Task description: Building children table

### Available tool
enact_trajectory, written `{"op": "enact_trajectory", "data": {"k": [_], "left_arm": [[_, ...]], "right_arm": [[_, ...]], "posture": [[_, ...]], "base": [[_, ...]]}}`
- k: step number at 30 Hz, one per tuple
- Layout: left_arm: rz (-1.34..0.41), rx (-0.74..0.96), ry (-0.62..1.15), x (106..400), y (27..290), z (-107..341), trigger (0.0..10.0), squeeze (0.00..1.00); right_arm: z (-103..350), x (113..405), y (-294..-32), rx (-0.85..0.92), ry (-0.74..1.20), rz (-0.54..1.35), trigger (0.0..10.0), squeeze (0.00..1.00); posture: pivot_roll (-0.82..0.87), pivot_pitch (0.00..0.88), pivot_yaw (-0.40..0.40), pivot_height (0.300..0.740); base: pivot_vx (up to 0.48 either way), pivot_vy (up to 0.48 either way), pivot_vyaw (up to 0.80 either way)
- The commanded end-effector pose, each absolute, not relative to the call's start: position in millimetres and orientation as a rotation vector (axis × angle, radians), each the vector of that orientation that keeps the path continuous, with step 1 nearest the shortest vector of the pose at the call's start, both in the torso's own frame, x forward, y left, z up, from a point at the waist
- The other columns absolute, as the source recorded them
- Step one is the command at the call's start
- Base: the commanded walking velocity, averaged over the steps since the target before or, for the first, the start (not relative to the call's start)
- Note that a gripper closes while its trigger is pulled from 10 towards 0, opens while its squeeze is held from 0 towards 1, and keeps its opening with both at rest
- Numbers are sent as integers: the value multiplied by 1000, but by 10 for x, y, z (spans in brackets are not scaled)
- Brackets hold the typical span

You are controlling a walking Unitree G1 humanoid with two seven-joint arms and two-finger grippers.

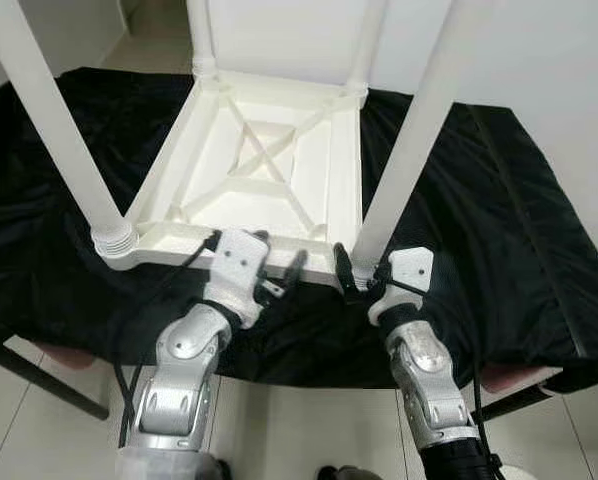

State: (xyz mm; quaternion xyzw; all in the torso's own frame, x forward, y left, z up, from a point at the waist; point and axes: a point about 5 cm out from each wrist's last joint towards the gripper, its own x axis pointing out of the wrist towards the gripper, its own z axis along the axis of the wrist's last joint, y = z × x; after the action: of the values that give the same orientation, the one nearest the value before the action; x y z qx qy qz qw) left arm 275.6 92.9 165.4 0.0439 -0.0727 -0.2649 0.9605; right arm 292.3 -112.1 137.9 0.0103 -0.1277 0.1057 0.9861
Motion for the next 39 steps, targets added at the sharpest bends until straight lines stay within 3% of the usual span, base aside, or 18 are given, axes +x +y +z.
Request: {"op": "enact_trajectory", "data": {"k": [1,19,39], "left_arm": [[-518,30,-144,2761,866,1618,10000,0],[-442,-21,-127,2848,843,1464,10000,0],[-436,-8,-155,2925,870,1513,10000,0]], "right_arm": [[1325,2923,-1155,21,-247,195,10000,0],[1202,2971,-1146,60,-250,168,10000,0],[1218,3015,-1188,55,-268,145,10000,0]], "posture": [[-95,64,-26,740],[-126,29,3,740],[-120,58,9,740]], "base": [[0,0,0],[0,0,0],[0,0,0]]}}
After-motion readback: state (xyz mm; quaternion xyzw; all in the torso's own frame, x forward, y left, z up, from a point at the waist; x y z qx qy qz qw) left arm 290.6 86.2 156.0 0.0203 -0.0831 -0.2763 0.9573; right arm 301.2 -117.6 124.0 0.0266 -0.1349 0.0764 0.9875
